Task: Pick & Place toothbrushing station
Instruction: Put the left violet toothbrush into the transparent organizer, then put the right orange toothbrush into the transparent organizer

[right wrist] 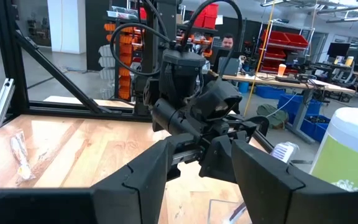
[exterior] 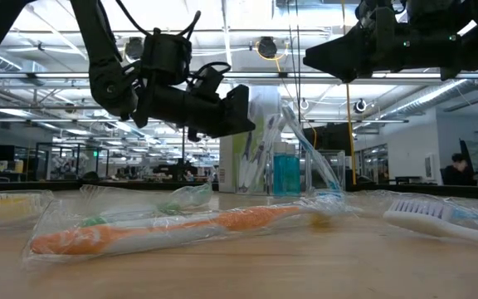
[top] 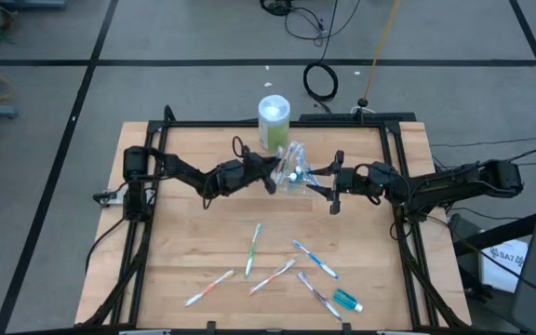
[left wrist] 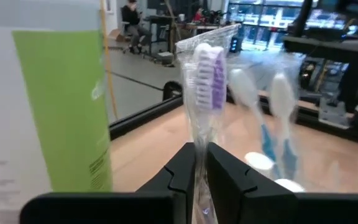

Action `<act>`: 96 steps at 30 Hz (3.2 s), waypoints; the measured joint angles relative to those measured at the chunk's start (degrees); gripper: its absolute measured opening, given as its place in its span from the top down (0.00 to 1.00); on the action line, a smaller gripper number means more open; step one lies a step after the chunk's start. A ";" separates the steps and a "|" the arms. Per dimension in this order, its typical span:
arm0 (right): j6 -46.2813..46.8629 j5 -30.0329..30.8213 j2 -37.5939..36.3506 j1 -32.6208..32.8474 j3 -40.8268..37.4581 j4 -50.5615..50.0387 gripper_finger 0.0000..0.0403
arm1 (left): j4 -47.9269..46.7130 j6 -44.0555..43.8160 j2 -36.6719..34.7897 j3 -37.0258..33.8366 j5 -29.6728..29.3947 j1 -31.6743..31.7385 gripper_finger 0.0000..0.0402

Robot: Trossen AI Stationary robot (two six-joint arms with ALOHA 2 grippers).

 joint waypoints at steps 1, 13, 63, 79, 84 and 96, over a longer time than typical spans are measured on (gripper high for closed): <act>0.00 0.00 0.00 0.00 0.00 -0.09 0.57 | -0.83 -0.08 0.00 0.02 -0.32 0.01 0.90; 0.00 0.00 0.00 0.00 -0.02 -0.71 0.58 | -2.98 0.46 -0.17 0.03 -0.07 0.03 0.85; 24.34 11.75 23.66 28.63 25.55 -39.54 0.58 | -55.92 3.25 -30.40 -0.04 -0.09 -9.87 0.55; 25.85 12.02 33.06 28.78 25.57 -34.91 0.58 | -61.18 -12.17 -30.40 -0.04 11.65 -12.27 0.55; 19.77 7.03 34.56 28.55 25.57 -29.27 0.58 | -66.67 -17.58 -30.38 -0.04 12.69 -15.05 0.55; 11.47 -1.59 43.19 29.44 25.57 -22.26 0.58 | -67.04 -17.60 -30.38 -0.04 10.15 -17.46 0.55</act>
